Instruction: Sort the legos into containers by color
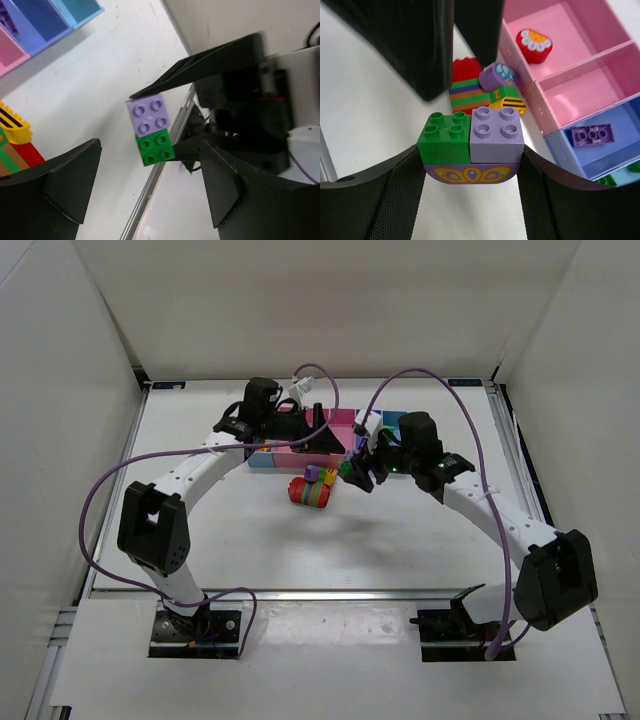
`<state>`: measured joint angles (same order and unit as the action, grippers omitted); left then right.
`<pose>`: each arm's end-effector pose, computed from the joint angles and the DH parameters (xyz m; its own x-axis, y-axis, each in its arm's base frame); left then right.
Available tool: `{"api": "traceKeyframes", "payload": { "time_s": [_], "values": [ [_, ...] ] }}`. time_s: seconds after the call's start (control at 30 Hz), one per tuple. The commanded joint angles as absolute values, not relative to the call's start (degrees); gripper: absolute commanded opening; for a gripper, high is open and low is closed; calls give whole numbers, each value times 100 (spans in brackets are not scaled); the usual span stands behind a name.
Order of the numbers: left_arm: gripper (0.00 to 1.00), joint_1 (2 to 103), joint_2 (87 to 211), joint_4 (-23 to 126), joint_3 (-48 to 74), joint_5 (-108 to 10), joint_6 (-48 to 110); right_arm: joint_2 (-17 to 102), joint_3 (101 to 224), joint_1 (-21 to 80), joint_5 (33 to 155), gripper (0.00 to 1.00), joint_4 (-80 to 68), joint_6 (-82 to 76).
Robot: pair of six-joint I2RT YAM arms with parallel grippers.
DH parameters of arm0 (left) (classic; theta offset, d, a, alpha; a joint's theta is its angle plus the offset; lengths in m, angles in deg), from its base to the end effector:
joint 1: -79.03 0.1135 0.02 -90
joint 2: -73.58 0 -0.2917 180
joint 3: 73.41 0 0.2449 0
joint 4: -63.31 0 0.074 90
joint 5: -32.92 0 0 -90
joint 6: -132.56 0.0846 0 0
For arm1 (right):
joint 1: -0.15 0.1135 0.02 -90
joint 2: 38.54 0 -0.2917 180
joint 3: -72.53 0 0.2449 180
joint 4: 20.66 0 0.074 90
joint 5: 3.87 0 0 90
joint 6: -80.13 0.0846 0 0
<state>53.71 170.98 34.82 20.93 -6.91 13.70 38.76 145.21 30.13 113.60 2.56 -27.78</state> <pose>0.3441 -0.2347 0.3226 -0.8320 0.0516 -0.5524 0.5297 0.3700 -0.7632 0.2679 0.1996 0.3087 -0.1399 -0.3957 -0.9077 -0.8825 0.4656 -0.0669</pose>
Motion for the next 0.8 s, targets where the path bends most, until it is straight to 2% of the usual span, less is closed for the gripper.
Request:
{"api": "traceKeyframes", "payload": {
  "time_s": [0.0,0.2,0.57,0.77],
  "values": [
    [89,5179,16762,3085,2049,-936,1689,3889,14982,2995,11487,0,64,-2683],
    [81,5117,16780,3084,2005,-1024,1663,4100,15237,3012,11496,0,30,-2657],
    [79,5065,16832,3217,2154,-989,1584,4171,15184,3100,11514,0,3,-2727],
    [74,4968,16929,3269,2233,-971,1575,4267,15281,3135,11540,0,-41,-2727]
  ]
}}
